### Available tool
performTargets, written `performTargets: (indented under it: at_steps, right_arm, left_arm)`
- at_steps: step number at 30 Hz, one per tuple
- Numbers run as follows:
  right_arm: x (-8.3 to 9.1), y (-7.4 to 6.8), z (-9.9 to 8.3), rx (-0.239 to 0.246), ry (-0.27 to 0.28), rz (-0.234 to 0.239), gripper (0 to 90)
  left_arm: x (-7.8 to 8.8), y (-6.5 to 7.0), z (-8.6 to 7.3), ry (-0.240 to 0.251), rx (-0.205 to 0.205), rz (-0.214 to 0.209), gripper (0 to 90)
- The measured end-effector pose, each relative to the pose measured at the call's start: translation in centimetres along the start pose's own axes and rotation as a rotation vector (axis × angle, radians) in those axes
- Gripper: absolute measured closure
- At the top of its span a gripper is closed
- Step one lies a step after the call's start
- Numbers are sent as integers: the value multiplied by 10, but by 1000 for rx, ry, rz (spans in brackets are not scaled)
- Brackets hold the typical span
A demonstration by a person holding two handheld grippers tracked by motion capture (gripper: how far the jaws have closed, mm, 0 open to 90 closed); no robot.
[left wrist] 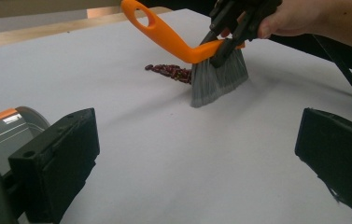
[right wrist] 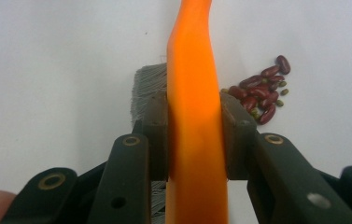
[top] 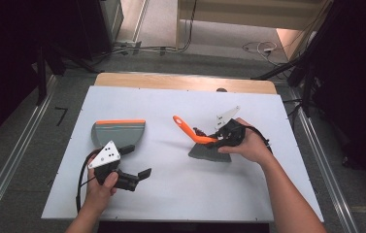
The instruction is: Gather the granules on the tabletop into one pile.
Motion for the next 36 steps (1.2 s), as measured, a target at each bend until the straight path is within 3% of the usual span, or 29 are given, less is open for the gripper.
performTargets:
  at_steps: [10, 36]
  right_arm:
    - [-5, 13, 5, 15, 13, 5, 668]
    - [-11, 39, 10, -11, 40, -13, 667]
  left_arm:
    - [-1, 0, -1, 0, 4, 1, 5]
    - [-1, 1, -1, -5, 0, 0, 5]
Point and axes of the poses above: each handheld gripper's, and its own axes: x roughly backward along the jaws, z roughly out of its top, y roughly to its right, the point moved 4 cm from there along -x, roughly forward along the jaws, and after that the axes turned 15 degrees about y, right-handed, at the moved point
